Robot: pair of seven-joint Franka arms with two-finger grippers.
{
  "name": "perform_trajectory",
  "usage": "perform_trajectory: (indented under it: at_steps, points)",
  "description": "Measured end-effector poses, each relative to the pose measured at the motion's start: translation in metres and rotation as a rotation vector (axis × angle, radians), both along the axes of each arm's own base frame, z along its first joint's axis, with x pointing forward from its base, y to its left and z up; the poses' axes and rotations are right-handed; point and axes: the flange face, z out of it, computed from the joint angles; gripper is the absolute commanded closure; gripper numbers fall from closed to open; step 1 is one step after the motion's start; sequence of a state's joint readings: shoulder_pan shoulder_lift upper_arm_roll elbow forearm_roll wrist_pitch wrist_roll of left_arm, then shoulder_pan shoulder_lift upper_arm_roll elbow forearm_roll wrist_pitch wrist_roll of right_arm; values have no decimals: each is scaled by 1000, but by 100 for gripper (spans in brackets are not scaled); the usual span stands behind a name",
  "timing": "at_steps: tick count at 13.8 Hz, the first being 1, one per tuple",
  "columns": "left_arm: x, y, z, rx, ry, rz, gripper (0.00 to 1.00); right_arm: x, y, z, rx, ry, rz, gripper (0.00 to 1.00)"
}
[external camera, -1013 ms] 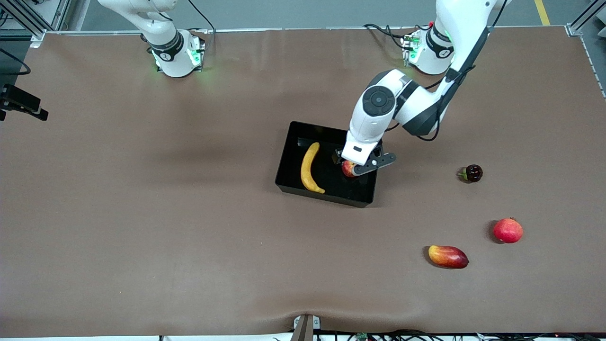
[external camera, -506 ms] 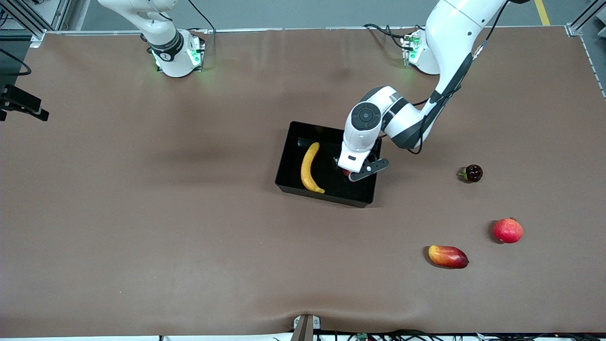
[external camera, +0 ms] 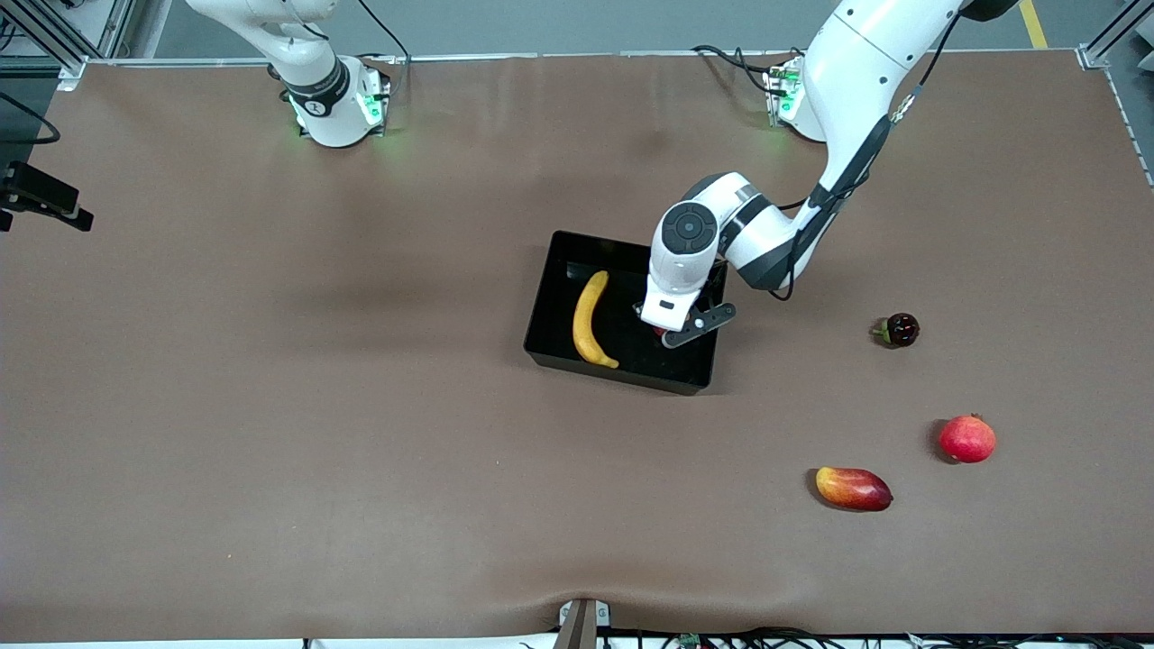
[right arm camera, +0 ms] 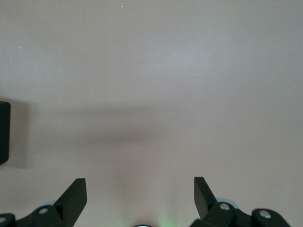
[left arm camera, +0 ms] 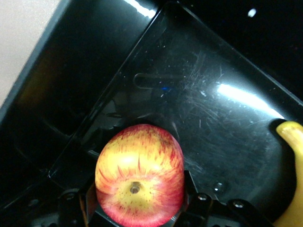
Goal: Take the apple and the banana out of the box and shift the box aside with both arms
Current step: 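Close the left gripper on the red-yellow apple and lift it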
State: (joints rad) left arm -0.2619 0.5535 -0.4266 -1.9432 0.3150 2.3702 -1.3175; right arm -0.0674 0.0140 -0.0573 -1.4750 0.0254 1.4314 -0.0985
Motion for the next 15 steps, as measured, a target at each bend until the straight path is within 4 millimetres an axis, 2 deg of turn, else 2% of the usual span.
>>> perform_trajectory:
  at_steps: [2, 4, 7, 9, 11, 13, 15]
  points:
    - [5, -5, 11, 3, -4, 5, 100, 0, 0, 0, 0, 0, 0, 0]
    - [10, -19, 37, 23, 5, 10, 100, 0, -1, 0, 0, 0, -1, 0]
    - [23, -36, 107, 61, 16, 23, 100, 0, -2, -1, 0, 1, -3, 0]
    - [37, -28, 152, 78, 1, 49, 100, 1, -2, -2, 0, 4, -3, 0]
    - [60, 6, 177, 80, -6, 77, 100, 3, -2, -6, 0, 10, -4, 0]
    - [88, 59, 182, 90, 19, 72, 100, 5, -2, -10, 1, 17, -3, 0]
    - [112, 116, 178, 96, 61, 29, 100, 6, -2, -11, 1, 20, -3, 0]
